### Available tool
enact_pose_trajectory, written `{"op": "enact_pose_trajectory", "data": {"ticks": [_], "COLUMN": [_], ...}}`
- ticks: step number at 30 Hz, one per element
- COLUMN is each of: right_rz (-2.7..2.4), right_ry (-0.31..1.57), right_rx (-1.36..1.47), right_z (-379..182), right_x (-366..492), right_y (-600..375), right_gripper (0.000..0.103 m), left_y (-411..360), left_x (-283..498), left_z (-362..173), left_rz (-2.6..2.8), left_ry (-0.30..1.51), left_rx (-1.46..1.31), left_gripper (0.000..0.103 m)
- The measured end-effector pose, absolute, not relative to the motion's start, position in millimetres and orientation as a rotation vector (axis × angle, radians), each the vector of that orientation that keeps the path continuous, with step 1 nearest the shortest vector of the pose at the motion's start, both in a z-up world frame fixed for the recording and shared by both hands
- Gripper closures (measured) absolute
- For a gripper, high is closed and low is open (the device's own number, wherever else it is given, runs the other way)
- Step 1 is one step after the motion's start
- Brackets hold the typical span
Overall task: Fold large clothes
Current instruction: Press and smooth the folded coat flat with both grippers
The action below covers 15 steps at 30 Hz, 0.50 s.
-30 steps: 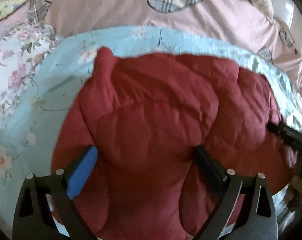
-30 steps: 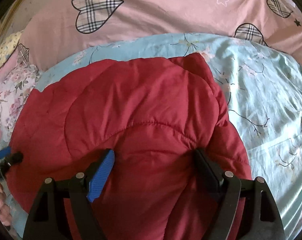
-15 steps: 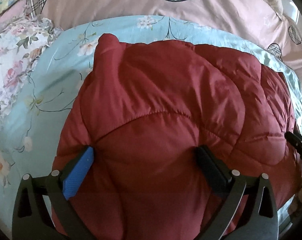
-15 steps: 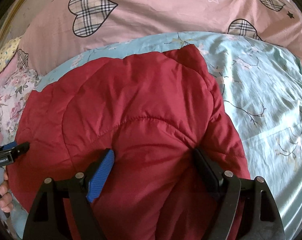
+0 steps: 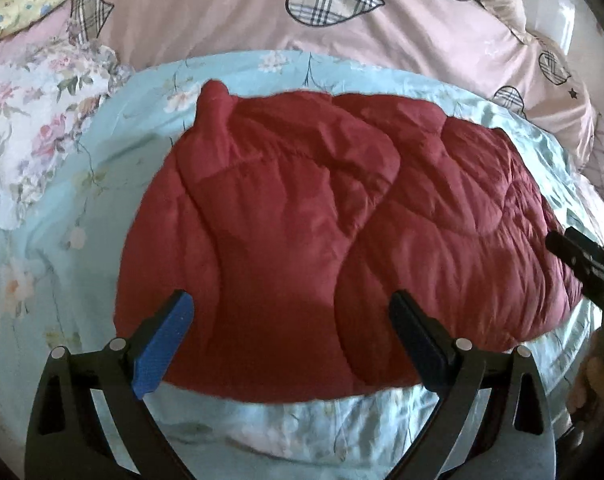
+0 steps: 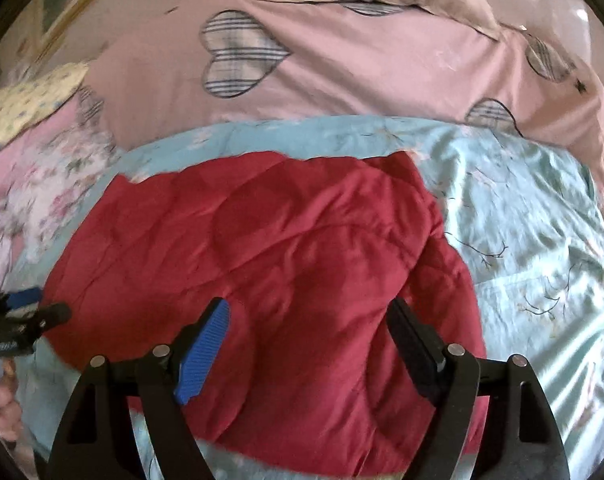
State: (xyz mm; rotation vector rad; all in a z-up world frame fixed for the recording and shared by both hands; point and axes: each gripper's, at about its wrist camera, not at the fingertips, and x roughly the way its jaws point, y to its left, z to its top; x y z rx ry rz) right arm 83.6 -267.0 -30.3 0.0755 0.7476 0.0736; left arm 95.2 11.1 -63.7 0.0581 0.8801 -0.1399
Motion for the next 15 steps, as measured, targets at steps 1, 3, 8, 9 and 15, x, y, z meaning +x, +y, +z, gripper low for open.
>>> {"op": "enact_pose_trajectory", "data": {"ticks": [1,3,8,9,15], "right_rz": [0.068,0.054,0.045,0.040,0.025], "right_ry": [0.775,0.831,0.823,0.820,0.821], "right_rx": [0.073,0.085,0.141,0.139,0.119], "right_z": [-37.0,-55.9,-72.2,-72.5,-73.3], "right_x": [82.3,85.2,82.7,82.7,82.3], "right_y": [-266.3,-272.1,-282.1,-280.9,-276.4], "right_gripper": [0.022,0.022,0.022,0.022,0.022], "left_y": [10.9,12.0,8.3,8.2,8.0], "left_x": [95.7,98.7,100.7,101.1,103.1], "left_z": [-67.4,-77.6,-89.4,-90.6,-95.9], "left_rz": [-0.137,-0.124,-0.119,-0.117,-0.113], "left_ry": [0.890,0.905,0.907,0.906,0.900], "left_rx": [0.058,0.055,0.066,0.068,0.073], "left_gripper": [0.004,0.004,0.000,0.000,0.000]}}
